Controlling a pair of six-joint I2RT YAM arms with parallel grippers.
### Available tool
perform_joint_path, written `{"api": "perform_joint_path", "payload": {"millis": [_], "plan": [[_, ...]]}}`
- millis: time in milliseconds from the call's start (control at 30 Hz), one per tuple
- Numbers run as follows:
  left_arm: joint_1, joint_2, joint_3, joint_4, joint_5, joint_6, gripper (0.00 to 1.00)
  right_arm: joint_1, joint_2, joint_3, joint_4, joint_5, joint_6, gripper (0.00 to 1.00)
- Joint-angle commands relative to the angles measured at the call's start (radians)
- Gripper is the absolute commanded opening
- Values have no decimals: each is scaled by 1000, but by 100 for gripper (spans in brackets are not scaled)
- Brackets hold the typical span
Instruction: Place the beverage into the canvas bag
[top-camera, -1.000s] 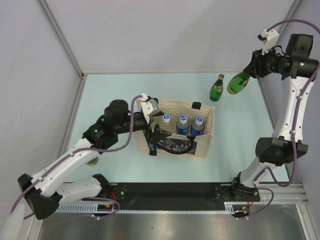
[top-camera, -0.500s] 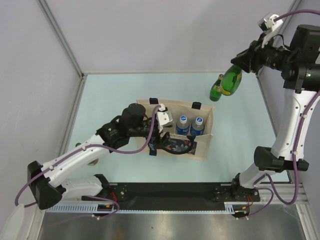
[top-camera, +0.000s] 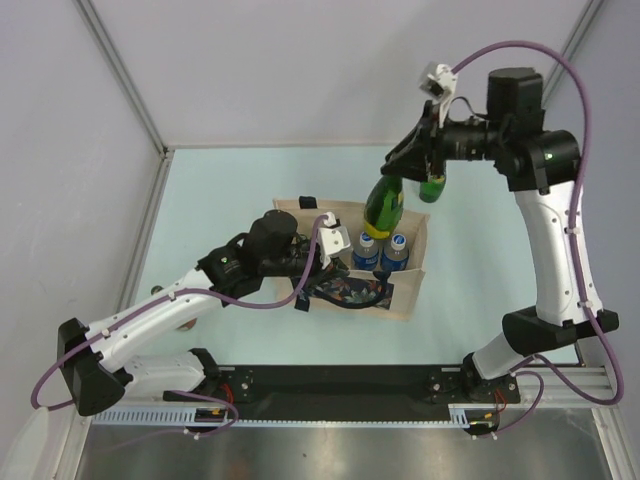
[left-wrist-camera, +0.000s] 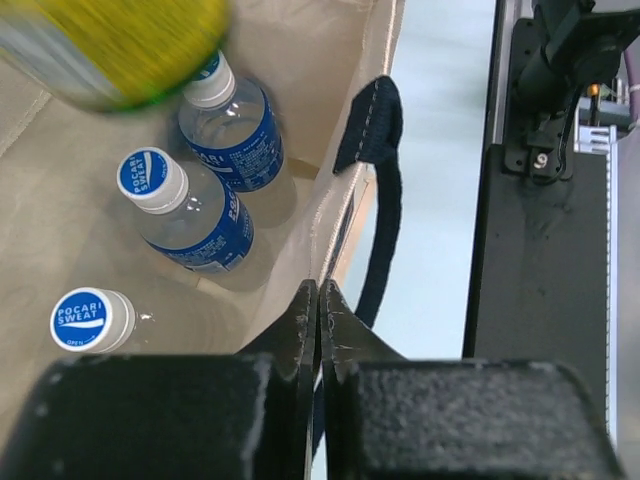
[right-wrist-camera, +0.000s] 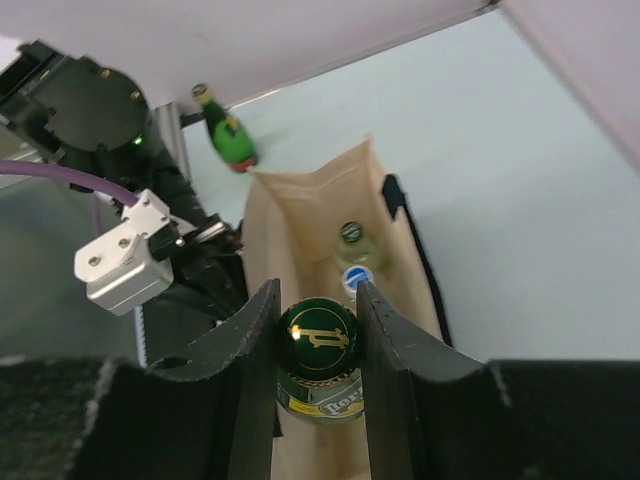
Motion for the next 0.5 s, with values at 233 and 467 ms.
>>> {"api": "perform_joint_path", "payload": {"millis": [233,467], "plan": [[-19,-45,15,23,70,-36,0,182,-88,-176,6,40,-103,0],[-18,-72,18,40,74,-40,0,210,-108,-286,-52,109,-217,0]]}}
